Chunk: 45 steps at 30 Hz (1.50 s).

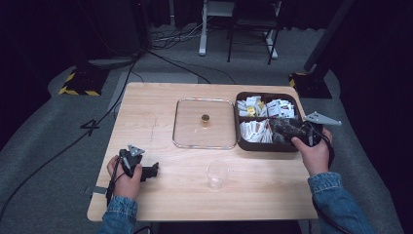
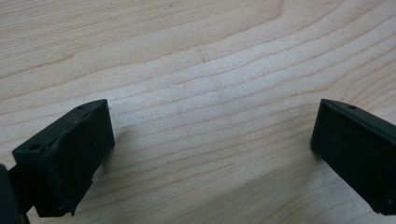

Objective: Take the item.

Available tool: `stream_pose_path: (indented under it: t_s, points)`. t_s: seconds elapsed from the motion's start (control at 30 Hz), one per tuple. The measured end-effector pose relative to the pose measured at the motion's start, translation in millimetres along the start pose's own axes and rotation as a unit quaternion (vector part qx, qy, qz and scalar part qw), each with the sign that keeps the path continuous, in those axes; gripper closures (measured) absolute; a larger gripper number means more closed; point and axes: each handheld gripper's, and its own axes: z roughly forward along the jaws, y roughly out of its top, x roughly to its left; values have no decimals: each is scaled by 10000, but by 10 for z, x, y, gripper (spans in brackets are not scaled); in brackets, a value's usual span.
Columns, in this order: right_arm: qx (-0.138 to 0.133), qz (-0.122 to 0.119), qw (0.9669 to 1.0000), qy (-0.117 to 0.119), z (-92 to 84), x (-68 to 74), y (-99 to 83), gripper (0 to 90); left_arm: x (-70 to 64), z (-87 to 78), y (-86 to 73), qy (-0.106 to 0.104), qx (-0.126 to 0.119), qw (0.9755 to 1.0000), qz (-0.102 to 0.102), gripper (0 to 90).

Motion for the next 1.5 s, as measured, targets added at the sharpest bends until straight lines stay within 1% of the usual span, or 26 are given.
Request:
stream_pose_path:
  t_s: [0.13,0.2,0.4,0.7,0.8,0.87,1.0,1.03,1.2,1.3,1.37,1.47,1.5]
  points:
    - [95,-1,9997,-234,-18,-138,2,256,2,5,7,2,7,10000,17,0]
    - [147,29,9993,-354,-25,-207,-4,252,-2,5,7,-8,9,10000,-8,0]
    - [362,73,9976,-588,-7,-388,-36,246,-1,5,7,-1,10,10000,0,0]
    - [623,109,9953,-729,45,-572,-129,249,-2,4,6,10,5,10000,3,0]
    - [681,133,9949,-732,65,-617,-162,256,-6,4,4,6,6,10000,-16,0]
    - [740,131,9944,-737,81,-642,-179,265,-3,5,5,15,1,10000,6,0]
    - [806,125,9942,-698,110,-674,-202,282,-2,5,5,15,1,10000,7,0]
    - [850,149,9941,-654,129,-689,-211,296,-2,5,5,15,2,10000,7,0]
    - [914,175,9941,-555,190,-704,-222,313,-5,3,4,6,10,10000,-12,0]
    - [986,147,9938,-496,237,-705,-232,321,-3,5,4,16,0,10000,1,0]
    - [1031,145,9933,-505,265,-701,-239,328,-6,4,4,8,5,10000,-16,0]
    - [1034,118,9937,-420,305,-686,-239,403,-5,3,3,14,-1,10000,-3,0]
    - [1031,114,9938,-402,317,-680,-237,416,-5,3,2,11,-1,10000,5,0]
